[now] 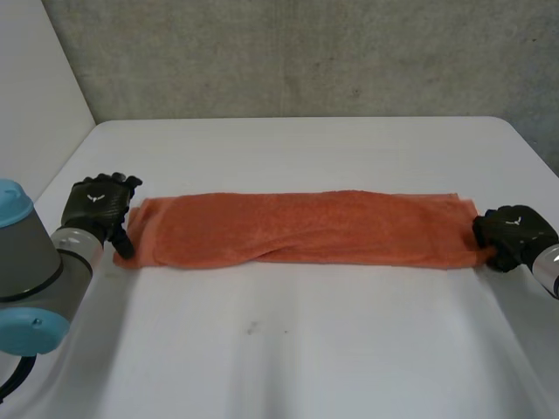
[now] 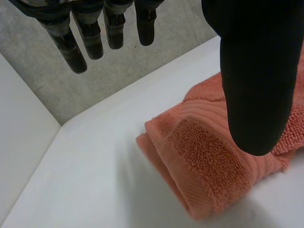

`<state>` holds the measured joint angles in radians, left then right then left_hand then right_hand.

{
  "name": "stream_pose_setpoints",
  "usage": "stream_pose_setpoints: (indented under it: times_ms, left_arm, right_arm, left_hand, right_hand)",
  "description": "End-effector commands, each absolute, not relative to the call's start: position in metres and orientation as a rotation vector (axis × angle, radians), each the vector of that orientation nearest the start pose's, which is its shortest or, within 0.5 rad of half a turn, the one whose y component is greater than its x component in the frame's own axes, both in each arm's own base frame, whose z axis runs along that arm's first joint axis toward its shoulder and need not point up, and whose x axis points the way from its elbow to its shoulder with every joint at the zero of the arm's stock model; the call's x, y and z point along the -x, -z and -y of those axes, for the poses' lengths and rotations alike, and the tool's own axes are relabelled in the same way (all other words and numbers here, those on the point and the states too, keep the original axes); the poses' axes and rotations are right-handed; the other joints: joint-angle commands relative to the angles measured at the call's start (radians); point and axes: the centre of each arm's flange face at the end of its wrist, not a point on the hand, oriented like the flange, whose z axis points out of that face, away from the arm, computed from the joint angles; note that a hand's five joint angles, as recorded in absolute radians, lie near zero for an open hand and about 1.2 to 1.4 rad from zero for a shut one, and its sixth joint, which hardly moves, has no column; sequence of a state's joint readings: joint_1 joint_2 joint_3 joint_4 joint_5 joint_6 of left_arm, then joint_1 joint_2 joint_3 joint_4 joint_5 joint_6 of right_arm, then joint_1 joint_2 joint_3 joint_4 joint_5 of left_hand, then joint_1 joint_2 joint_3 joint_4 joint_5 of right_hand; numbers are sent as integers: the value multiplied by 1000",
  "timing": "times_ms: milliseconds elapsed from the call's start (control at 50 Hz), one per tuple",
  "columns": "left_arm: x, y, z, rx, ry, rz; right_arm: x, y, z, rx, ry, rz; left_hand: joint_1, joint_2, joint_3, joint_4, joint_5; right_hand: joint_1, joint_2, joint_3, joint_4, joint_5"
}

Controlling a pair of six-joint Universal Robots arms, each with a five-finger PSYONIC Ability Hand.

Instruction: Fold the laundry

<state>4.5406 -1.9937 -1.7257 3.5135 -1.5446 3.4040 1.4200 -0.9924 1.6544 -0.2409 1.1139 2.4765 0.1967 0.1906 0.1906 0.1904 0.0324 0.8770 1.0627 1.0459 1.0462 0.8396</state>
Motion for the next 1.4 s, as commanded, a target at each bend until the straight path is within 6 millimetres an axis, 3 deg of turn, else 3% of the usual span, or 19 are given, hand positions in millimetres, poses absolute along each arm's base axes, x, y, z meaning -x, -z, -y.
stream_pose_setpoints:
  times_ms: [20,320,460,500,580,600,640,700,760,800,820,860,960,1080,1160,1200,1240,1300,1400]
  left_arm:
    - [192,-153,321,-547,1950,-2355]
    - [191,-151,314,-554,1931,-2373]
    - [191,-152,313,-554,1933,-2371]
    - [191,-153,313,-554,1936,-2368]
    - [192,-157,312,-552,1949,-2357]
    - [192,-158,311,-553,1953,-2354]
    - [191,-159,310,-553,1955,-2353]
    - [192,-162,310,-549,1967,-2345]
    - [193,-164,308,-536,1980,-2352]
    - [193,-166,308,-518,1996,-2357]
    - [193,-169,308,-499,2012,-2365]
    - [193,-171,307,-477,2027,-2373]
    - [193,-174,307,-431,2055,-2393]
    - [195,-174,305,-439,2055,-2400]
    - [197,-175,304,-447,2059,-2400]
    - [201,-177,302,-469,2074,-2399]
    - [204,-178,301,-480,2085,-2396]
    - [215,-183,298,-520,2123,-2384]
    - [239,-193,292,-599,2205,-2361]
  right_arm:
    - [-100,-120,383,993,2006,-2504]
    - [-3,-150,422,714,2230,-2745]
    - [2,-168,428,718,2243,-2741]
    - [-7,-172,429,737,2249,-2712]
    - [-96,-204,420,966,2330,-2413]
    - [-97,-205,420,967,2330,-2412]
    - [-158,-218,403,1101,2335,-2200]
    - [-217,-224,378,1230,2296,-1988]
    - [-249,-225,361,1293,2261,-1873]
    - [-304,-220,324,1401,2169,-1675]
    - [-305,-220,324,1401,2169,-1674]
    - [-352,-206,286,1484,2065,-1512]
    - [-399,-172,242,1571,1914,-1392]
    - [-424,-122,202,1657,1735,-1367]
    - [-424,-118,200,1660,1737,-1385]
    - [-424,-124,203,1650,1756,-1394]
    - [-421,-147,207,1601,1820,-1409]
    - [-416,-167,213,1548,1884,-1435]
    - [-362,-198,259,1252,1958,-1727]
  left_hand:
    - [-1,5,5,5,-11]
    - [-7,-1,-1,0,-17]
    - [-13,-6,-6,-6,-23]
    - [-13,-6,-6,-6,-23]
    - [-15,-9,-9,-9,-26]
    - [-18,-12,-12,-12,-29]
    - [-21,-15,-15,-15,-32]
    - [-21,-15,-15,-15,-32]
    - [-21,-15,-15,-15,-32]
    - [-21,-15,-15,-15,-32]
    - [-21,-15,-15,-15,-32]
    - [-21,-15,-15,-15,-32]
    - [-21,-15,-15,-15,-32]
    - [-21,-15,-15,-15,-32]
    - [-21,-15,-15,-15,-32]
    - [-21,-15,-15,-15,-32]
    - [-21,-15,-15,-15,-32]
    - [-18,-12,-12,-12,-29]
    - [-21,-15,-15,-15,-32]
  right_hand:
    - [519,334,350,350,382]
    - [519,334,350,350,382]
    - [519,334,350,350,382]
    - [519,334,350,350,382]
    - [519,334,350,350,382]
    - [519,334,350,350,382]
    - [519,334,350,350,382]
    - [519,334,350,350,382]
    - [519,334,350,350,382]
    - [519,334,350,350,382]
    - [519,334,350,350,382]
    - [519,334,350,350,382]
    - [519,334,350,350,382]
    - [519,334,350,350,382]
    - [519,334,350,350,382]
    - [297,111,128,128,160]
    - [-588,-774,-757,-758,-725]
    - [-702,-888,-871,-872,-840]
    - [-702,-888,-871,-872,-840]
